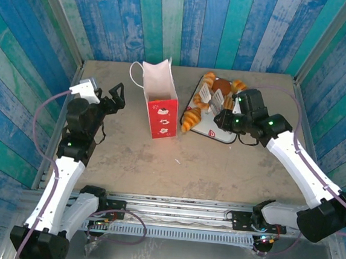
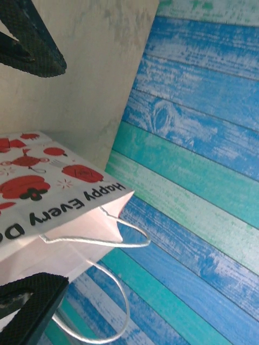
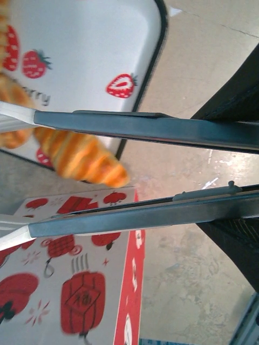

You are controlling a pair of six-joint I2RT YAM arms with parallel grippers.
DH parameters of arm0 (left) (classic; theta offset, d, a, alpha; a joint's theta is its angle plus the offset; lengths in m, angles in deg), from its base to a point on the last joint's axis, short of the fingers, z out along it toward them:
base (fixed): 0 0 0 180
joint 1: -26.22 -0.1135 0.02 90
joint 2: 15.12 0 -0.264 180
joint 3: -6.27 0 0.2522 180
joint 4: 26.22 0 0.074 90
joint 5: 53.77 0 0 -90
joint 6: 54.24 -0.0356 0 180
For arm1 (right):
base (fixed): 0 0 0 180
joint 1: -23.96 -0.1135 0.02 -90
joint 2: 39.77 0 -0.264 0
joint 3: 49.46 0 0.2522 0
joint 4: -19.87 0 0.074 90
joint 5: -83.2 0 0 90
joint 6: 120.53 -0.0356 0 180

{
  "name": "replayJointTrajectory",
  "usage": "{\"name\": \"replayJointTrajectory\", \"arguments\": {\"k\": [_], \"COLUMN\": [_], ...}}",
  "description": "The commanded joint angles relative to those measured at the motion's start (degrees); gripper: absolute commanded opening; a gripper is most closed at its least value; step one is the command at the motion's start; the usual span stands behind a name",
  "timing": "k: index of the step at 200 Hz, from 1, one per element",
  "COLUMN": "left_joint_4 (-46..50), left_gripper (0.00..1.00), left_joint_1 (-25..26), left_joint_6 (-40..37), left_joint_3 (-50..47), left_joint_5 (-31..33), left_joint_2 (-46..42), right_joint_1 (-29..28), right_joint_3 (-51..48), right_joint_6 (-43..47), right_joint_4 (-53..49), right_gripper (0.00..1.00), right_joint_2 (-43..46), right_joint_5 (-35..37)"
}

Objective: Place the fake bread into the paper bag

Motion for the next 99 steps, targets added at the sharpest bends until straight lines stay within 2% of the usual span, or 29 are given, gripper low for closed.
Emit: {"name": "replayJointTrajectory", "arguments": {"k": [1, 99], "left_joint_4": [0.79, 0.98], "left_gripper": [0.97, 0.94], "left_joint_1": [0.09, 0.06], "left_joint_6": [-3.19, -7.08], "left_joint_3": [-1.25, -2.58], "left_joint_5": [3.42, 4.74], "left_joint_2": [-2.38, -2.77], "right_joint_1": [0.03, -1.57], "right_joint_3": [-1.33, -2.3], "right_joint_6": [-3.19, -6.7], "right_joint_4": [0.73, 2.66], "right_gripper": [0.39, 0.4], "right_joint_2": [-1.17, -7.43], "right_joint_5": [-3.8, -5.75]}}
